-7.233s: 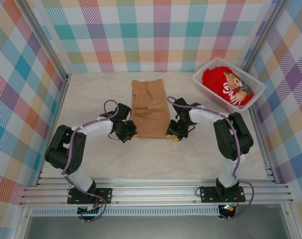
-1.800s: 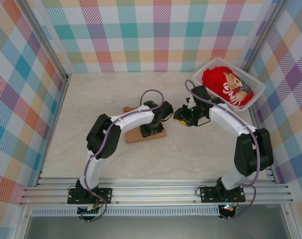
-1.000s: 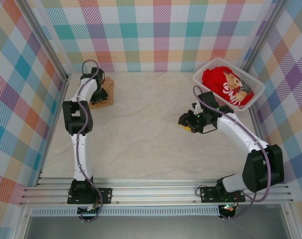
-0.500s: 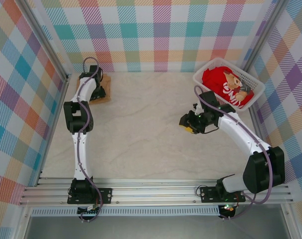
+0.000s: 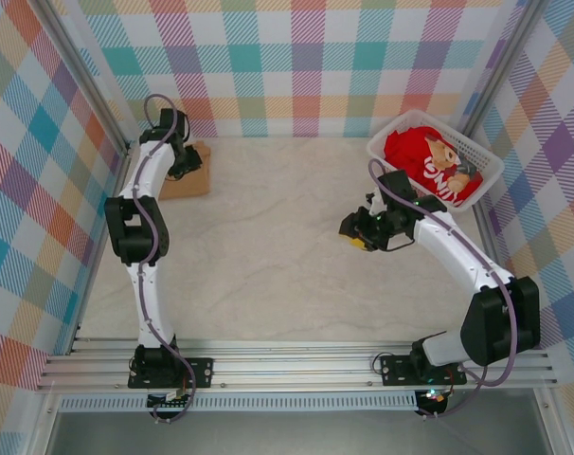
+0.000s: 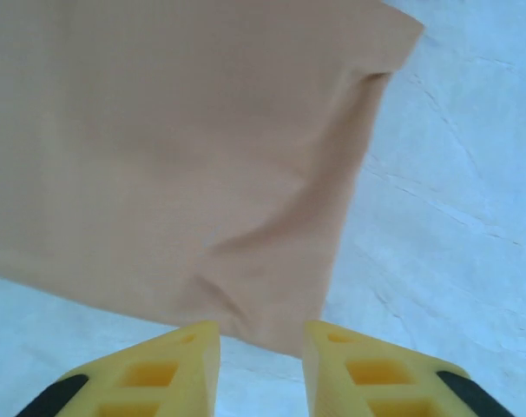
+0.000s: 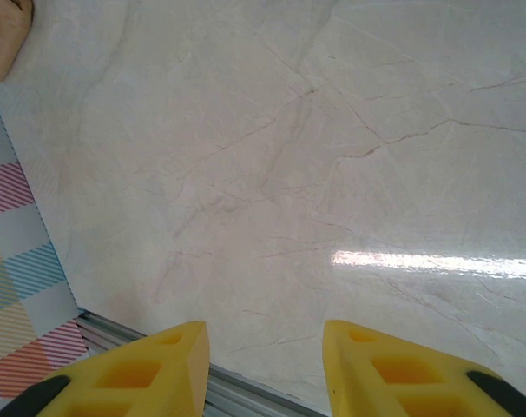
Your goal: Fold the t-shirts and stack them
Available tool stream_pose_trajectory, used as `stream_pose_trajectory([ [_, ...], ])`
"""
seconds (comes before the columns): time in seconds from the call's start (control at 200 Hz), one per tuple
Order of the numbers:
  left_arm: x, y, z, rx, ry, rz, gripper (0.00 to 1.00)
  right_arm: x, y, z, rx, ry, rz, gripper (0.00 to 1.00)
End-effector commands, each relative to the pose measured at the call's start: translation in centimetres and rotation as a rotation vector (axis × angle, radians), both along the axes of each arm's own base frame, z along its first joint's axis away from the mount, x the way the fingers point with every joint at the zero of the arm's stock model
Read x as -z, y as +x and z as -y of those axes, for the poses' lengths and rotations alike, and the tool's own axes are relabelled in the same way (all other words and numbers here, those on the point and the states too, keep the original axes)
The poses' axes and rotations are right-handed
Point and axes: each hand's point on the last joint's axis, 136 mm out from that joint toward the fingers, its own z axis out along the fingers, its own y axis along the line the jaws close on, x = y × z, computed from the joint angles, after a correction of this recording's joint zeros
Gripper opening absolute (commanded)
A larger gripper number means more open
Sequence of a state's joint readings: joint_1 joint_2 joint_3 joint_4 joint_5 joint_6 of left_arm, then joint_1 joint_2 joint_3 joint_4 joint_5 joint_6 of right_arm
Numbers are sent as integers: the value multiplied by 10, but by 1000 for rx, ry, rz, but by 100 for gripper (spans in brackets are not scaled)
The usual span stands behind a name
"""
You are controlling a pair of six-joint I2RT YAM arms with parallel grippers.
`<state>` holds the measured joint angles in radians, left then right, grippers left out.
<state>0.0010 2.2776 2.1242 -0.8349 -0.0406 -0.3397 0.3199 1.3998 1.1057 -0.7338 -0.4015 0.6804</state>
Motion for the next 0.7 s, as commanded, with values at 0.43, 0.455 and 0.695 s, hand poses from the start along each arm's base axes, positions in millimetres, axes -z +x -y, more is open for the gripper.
stream_pose_trajectory([
  [0.43,86,-18,5,-31,-12,-188,23,3,-6,4,2,5,2,40],
  [0.455,85,-20,2,-33,3,-189,23,3,-5,3,3,7,3,40],
  [0.695,75,-19,-3,-25,11,-182,23,-3,2,0,-3,14,9,40],
])
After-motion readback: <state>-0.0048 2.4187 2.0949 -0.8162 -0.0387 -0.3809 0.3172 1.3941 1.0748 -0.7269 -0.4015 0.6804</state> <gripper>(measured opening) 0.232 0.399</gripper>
